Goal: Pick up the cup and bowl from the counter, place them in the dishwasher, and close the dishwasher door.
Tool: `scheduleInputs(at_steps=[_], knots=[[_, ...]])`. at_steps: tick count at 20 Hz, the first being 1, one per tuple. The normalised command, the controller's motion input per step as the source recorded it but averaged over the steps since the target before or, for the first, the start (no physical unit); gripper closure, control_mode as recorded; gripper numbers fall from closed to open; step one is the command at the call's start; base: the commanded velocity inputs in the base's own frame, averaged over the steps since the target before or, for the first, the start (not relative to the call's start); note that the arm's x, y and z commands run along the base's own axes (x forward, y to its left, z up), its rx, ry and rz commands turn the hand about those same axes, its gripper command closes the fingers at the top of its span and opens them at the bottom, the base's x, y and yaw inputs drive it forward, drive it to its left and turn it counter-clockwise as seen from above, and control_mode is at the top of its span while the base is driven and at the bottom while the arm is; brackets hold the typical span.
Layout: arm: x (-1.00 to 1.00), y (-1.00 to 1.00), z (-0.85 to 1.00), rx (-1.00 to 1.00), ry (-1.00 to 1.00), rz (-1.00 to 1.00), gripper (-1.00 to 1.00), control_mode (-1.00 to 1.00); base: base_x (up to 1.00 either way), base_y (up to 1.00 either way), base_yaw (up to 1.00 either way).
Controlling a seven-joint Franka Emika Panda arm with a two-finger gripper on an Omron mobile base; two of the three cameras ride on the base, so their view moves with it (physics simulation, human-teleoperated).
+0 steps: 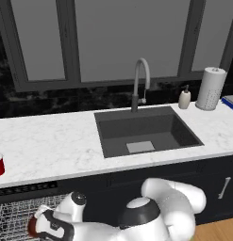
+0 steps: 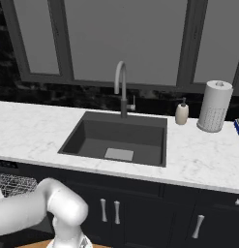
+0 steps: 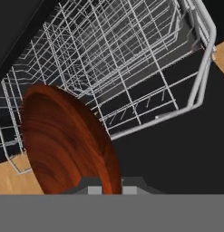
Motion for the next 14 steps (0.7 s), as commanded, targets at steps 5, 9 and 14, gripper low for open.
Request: scheduleInputs(at_steps=[5,9,14], knots=[[0.3,0.35,0.31,-0.02,0.02,0.0,1.0,-1.0,0.0,0.0,0.0],[0.29,0.41,0.45,-0.06,0.17,0.0,1.0,-1.0,0.0,0.0,0.0],[0.24,0.49,0.06,-0.11,0.27,-0.01,1.0,-1.0,0.0,0.0,0.0]])
